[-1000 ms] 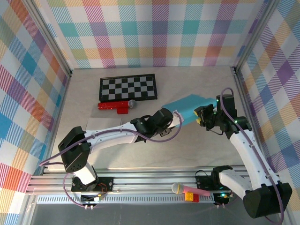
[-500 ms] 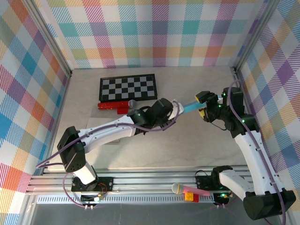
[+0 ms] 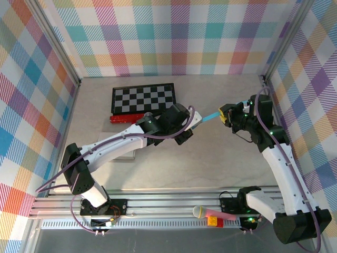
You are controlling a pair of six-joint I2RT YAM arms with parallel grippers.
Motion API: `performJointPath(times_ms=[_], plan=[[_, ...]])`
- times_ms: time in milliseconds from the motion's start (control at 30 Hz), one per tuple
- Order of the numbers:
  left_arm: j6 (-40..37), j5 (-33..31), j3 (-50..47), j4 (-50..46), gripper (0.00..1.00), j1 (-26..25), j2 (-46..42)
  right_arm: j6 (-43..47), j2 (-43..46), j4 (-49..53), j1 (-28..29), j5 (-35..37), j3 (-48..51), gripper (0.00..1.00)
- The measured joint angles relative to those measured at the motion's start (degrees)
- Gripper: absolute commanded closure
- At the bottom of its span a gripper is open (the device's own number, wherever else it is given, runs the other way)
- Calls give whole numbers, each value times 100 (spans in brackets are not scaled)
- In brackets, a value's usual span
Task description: Fold the paper box
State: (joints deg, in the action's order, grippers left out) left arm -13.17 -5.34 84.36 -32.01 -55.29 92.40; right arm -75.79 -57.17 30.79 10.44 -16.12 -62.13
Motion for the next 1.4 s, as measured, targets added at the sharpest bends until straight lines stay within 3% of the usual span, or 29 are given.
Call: performJointPath(times_ms=[433,600,733,1067,1300,1400], plan=[[79,22,179,-111,100,0,4,-330,-7,57,7,7,-225,91],[140,35,184,-111,100,0,11,-382,-13,151,7,4,-251,78],[168,44,184,-114,100,0,11,-448,-20,229,9,7,-400,75],[216,146,238,-192,100,0,11,-476,-22,337,50,33,-667,89],[278,146,254,-227,100,0,11,-459,-138,308,70,24,-667,81],[293,146,254,-236,100,0,11,-448,-302,278,90,22,-667,91]])
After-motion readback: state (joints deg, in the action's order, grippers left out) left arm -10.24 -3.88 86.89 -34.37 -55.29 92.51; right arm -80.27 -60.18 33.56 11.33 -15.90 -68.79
